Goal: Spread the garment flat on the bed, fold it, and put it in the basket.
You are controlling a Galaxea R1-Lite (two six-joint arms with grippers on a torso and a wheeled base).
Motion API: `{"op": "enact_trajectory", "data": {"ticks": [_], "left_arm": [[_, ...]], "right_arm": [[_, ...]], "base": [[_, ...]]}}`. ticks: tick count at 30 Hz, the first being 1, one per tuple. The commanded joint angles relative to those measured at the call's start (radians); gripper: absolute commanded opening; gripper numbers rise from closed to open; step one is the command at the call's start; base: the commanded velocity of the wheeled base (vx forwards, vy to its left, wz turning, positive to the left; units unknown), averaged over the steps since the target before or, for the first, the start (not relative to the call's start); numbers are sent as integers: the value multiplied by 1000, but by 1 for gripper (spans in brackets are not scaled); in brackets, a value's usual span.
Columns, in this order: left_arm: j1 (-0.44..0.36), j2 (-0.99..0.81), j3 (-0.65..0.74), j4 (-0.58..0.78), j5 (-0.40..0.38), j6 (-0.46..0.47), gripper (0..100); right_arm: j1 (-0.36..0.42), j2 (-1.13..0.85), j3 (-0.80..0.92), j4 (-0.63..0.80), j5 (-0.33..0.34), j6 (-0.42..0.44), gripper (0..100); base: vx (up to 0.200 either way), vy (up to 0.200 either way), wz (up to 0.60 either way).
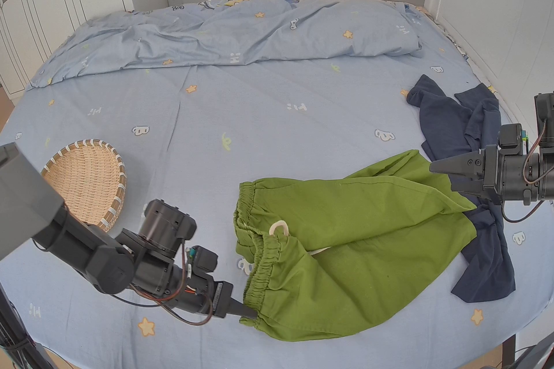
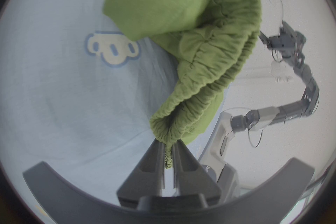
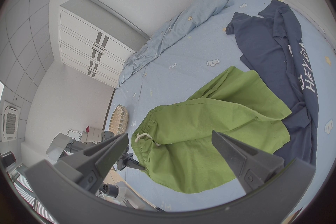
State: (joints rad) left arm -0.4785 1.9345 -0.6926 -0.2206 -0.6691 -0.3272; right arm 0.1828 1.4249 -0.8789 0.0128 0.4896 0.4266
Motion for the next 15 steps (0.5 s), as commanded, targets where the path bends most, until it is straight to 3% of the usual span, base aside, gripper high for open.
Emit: {"op": "enact_trajectory", "data": {"ticks": [1,3,5,10,15], "left_arm": [[179,-189,77,6,-130,-70,0],[213,-213,100,7,-158,-70,0],[316,-275,177,6,-216,-67,0],[452,-330,272,4,-224,-62,0],[560,-325,338,4,-239,-6,0]], "right_arm": [[6,3,0,3,1,0,100],[9,2,0,4,3,0,100],[12,2,3,12,12,0,100],[3,0,46,13,104,-5,100],[-19,11,120,19,113,-9,100]], "base": [[0,0,0],[0,0,0],[0,0,0],[0,0,0],[0,0,0]]}}
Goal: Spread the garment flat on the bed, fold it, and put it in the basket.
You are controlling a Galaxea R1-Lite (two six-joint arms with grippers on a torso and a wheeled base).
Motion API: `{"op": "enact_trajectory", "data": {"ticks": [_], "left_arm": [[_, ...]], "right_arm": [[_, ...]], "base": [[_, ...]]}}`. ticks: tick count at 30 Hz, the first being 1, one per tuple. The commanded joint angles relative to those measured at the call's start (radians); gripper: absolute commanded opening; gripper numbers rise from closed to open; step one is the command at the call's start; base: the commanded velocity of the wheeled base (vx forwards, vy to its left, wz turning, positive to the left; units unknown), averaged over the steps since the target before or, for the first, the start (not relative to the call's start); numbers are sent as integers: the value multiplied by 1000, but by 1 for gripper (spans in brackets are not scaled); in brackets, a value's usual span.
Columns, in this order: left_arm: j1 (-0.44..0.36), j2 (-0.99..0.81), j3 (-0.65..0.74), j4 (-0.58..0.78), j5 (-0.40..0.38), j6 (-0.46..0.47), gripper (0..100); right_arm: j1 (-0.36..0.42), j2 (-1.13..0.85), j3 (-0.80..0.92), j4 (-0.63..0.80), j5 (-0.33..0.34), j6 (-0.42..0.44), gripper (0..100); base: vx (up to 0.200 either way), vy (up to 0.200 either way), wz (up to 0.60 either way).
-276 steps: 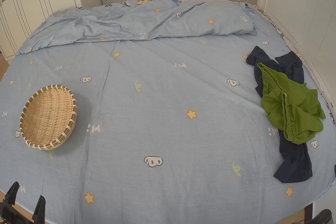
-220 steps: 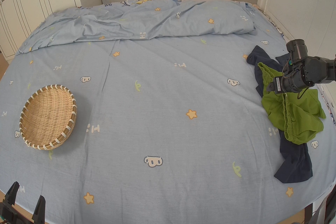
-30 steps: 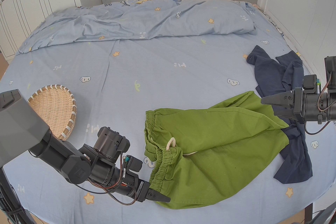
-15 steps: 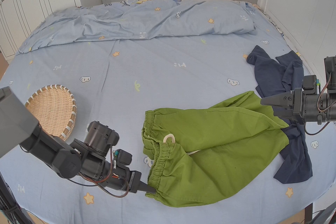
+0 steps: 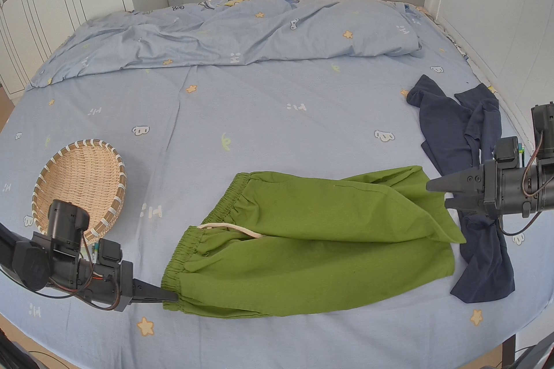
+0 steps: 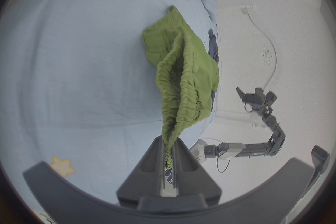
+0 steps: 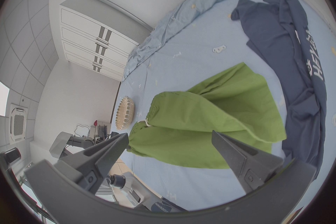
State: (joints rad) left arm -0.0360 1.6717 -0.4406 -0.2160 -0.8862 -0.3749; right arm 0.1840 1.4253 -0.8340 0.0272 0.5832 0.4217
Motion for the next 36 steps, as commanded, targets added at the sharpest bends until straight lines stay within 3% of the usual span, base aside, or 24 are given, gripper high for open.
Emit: {"op": "enact_trajectory", "data": {"ticks": [1,5,12,19,27,32,36], "left_arm": [[130,-61,95,0,-25,54,0],[209,-59,123,3,-54,143,0],[295,-43,120,0,-65,163,0],[311,-12,114,0,-65,192,0],[327,-7,108,-3,-65,200,0],[327,3,108,-5,-65,202,0],[323,6,108,-6,-65,203,0]], "right_arm": [[-20,10,89,3,20,-6,100],[-31,12,181,0,20,-43,100],[-35,17,303,-1,20,-112,100],[-72,122,360,-3,27,-201,100],[-179,222,365,-3,153,-324,100],[-190,288,365,-21,152,-334,100],[-187,363,394,-136,182,-334,100]], "base": [[0,0,0],[0,0,0],[0,0,0],[0,0,0],[0,0,0],[0,0,0],[0,0,0]]}}
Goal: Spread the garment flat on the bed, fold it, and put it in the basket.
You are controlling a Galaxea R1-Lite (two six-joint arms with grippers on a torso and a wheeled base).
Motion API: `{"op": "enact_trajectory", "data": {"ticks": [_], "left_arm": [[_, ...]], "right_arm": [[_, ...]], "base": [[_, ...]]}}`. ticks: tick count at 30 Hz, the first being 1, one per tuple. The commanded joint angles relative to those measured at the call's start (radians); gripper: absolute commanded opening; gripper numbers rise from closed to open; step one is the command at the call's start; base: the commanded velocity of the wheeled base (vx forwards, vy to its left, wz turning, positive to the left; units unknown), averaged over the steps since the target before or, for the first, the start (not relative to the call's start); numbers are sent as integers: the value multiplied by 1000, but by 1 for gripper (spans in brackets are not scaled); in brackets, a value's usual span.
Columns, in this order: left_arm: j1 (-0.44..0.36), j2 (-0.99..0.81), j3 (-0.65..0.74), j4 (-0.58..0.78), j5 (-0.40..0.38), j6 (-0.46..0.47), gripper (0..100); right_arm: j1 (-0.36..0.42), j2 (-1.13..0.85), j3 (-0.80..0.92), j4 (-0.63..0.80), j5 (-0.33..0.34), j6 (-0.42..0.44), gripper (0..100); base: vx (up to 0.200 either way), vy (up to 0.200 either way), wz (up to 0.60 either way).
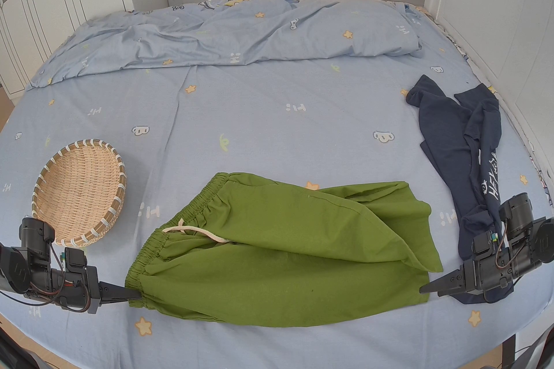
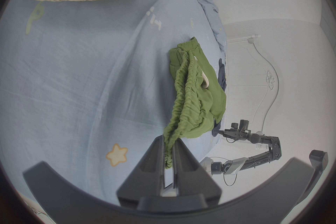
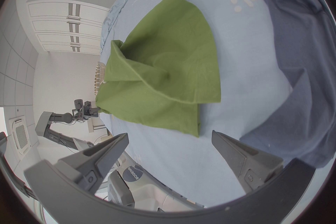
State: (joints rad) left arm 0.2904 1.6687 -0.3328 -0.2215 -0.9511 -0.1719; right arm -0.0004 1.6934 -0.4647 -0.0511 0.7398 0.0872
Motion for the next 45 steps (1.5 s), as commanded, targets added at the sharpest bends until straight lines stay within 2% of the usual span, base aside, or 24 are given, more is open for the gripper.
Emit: {"op": "enact_trajectory", "data": {"ticks": [1,4,8,36,37,45], "left_arm": [[-4,9,0,-1,0,0,0],[-4,9,-2,-1,0,0,0],[-5,22,-5,-2,0,0,0],[-10,28,-5,-2,0,2,0],[-10,32,-5,-4,-2,2,0],[-1,37,-6,-4,-2,2,0]], "right_arm": [[-3,104,34,-92,49,2,100],[-1,121,55,-164,95,3,100],[5,158,58,-214,96,3,100],[31,229,31,-243,113,5,100],[28,229,31,-243,122,8,0],[7,229,37,-239,132,8,0]], "base": [[0,0,0],[0,0,0],[0,0,0],[0,0,0],[0,0,0],[0,0,0]]}}
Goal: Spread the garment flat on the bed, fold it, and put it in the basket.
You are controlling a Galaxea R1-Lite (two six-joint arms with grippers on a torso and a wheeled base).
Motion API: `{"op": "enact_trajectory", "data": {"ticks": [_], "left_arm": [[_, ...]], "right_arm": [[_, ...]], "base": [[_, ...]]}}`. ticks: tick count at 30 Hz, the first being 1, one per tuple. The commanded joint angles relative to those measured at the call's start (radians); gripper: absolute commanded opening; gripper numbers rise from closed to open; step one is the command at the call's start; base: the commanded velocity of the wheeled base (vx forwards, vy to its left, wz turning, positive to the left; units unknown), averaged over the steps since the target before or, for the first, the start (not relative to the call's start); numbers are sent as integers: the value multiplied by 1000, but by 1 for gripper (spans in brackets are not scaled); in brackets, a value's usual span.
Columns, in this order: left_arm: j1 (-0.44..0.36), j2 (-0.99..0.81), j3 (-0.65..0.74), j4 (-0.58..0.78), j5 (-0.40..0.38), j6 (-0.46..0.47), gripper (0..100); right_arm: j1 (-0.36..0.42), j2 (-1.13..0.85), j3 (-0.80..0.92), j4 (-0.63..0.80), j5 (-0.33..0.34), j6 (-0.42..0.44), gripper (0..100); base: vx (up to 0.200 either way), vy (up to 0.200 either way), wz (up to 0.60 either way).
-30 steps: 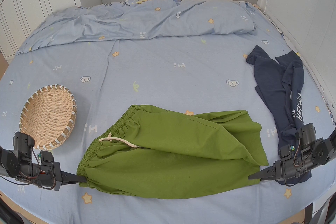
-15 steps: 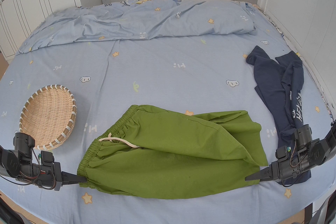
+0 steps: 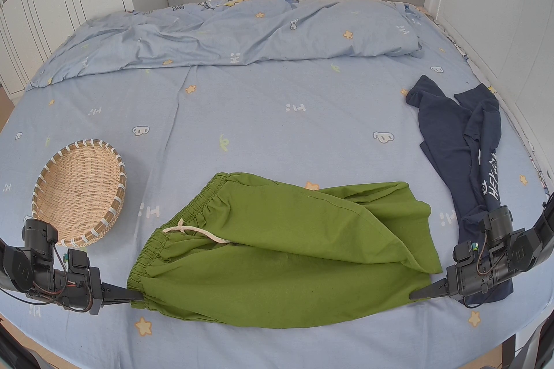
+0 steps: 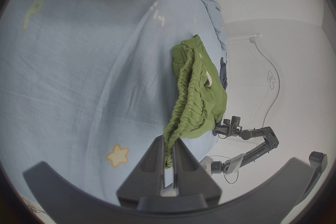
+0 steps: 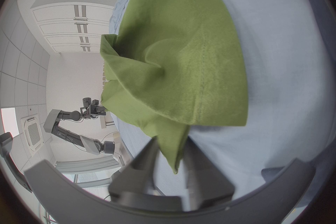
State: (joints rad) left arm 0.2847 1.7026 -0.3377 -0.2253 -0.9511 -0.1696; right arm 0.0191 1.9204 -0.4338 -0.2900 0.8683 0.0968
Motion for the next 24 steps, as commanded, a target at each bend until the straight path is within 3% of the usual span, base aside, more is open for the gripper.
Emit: {"op": "enact_trajectory", "data": {"ticks": [1,12,14,17,22,24], "left_arm": [[5,3,-3,0,-2,-1,0],[10,-6,-3,32,0,-7,0],[16,-31,2,112,11,-4,0],[44,-43,9,181,15,9,0],[64,-37,14,305,28,163,0],[71,-27,6,365,60,251,0]], "right_arm": [[-18,0,7,2,3,-2,0],[-25,-74,46,29,-8,-2,0],[-13,-195,49,158,-11,-9,0],[-15,-242,50,235,-12,-14,0],[-28,-251,93,265,-25,-22,0],[-21,-250,122,256,-64,-23,0]], "base": [[0,0,0],[0,0,0],[0,0,0],[0,0,0],[0,0,0],[0,0,0]]}}
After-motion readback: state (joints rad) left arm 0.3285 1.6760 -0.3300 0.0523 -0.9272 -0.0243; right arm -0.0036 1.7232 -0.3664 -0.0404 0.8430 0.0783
